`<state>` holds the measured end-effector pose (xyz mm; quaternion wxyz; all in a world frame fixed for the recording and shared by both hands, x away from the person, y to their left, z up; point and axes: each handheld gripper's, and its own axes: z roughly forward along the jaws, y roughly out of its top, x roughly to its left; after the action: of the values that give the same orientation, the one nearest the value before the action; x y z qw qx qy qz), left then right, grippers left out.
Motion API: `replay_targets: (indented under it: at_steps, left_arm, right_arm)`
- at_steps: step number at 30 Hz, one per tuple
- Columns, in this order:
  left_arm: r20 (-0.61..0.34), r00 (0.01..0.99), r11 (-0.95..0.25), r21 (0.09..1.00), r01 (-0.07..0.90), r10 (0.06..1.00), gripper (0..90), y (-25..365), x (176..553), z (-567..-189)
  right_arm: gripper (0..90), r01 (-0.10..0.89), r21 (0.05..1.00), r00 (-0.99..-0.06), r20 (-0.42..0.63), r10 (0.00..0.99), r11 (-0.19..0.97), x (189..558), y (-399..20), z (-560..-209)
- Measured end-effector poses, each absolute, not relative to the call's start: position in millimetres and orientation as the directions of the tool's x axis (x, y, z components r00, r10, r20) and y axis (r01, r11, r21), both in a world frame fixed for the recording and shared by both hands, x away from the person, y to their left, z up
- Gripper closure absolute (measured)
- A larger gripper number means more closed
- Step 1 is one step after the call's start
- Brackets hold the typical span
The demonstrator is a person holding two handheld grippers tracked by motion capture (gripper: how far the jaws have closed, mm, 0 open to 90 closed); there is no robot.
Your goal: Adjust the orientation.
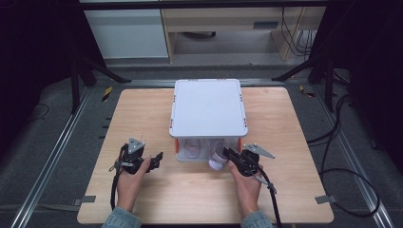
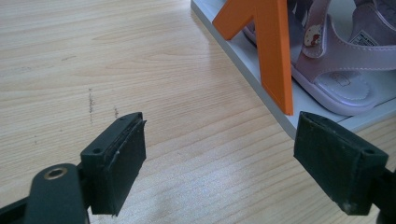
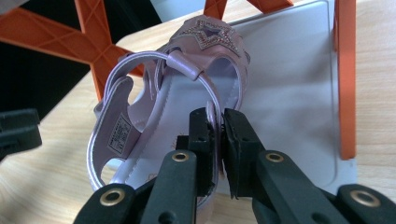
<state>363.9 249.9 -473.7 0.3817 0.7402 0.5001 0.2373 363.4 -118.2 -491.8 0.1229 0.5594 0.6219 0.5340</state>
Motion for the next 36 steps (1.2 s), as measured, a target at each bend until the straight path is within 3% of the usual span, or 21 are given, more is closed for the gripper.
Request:
replay_targets:
  at_steps: [28, 33, 36]
  left_arm:
    - [-0.031, 0.391, -0.211, 0.802, 0.559, 0.92, 15.9, 249, 364, -474]
    - [-0.031, 0.39, -0.21, 0.802, 0.559, 0.92, 15.9, 249, 364, -474]
    - [-0.031, 0.391, -0.21, 0.802, 0.559, 0.92, 16.0, 249, 364, -474]
  right_arm:
    - [78.2, 0.562, 0.805, -0.3, 0.41, 0.861, -0.187, 370, -100, -502]
    - [74.3, 0.557, 0.808, -0.31, 0.414, 0.856, -0.19, 370, -98, -501]
    - [65.1, 0.558, 0.81, -0.346, 0.426, 0.836, -0.181, 371, -95, -500]
